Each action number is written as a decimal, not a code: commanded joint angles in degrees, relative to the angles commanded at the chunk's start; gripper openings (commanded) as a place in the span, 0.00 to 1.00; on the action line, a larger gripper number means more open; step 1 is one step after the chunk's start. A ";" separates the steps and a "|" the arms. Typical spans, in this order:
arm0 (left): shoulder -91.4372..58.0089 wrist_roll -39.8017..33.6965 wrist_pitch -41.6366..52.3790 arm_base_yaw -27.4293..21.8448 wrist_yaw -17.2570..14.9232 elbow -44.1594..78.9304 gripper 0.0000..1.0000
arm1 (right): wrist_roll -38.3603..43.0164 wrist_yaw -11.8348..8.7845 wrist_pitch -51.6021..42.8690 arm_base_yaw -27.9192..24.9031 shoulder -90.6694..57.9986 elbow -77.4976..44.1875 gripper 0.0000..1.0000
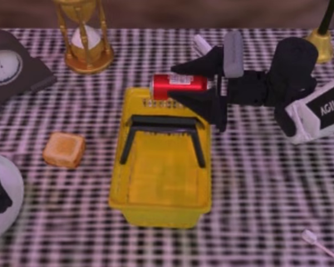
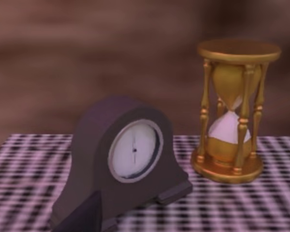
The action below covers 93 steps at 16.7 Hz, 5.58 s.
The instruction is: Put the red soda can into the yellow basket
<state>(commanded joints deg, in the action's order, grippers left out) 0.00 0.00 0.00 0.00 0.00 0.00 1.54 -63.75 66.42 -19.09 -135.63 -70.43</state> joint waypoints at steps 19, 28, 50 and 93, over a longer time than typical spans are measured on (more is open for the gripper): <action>-18.66 9.41 14.27 -6.67 -2.04 14.93 1.00 | -1.49 8.54 -9.11 2.74 20.02 11.71 1.00; -61.83 31.61 43.93 -21.47 -2.91 56.46 1.00 | -2.97 32.94 -33.71 10.08 67.41 40.39 1.00; -121.51 57.18 78.66 -38.60 -0.16 110.18 1.00 | -1.54 63.75 -66.42 18.52 135.63 70.44 1.00; -121.50 57.21 74.40 -38.78 -0.12 105.89 0.00 | -1.54 63.75 -66.42 18.52 135.63 70.44 1.00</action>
<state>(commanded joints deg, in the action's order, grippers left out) -121.50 57.21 74.40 -38.78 -0.12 105.89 0.00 0.00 0.00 -0.57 0.00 0.00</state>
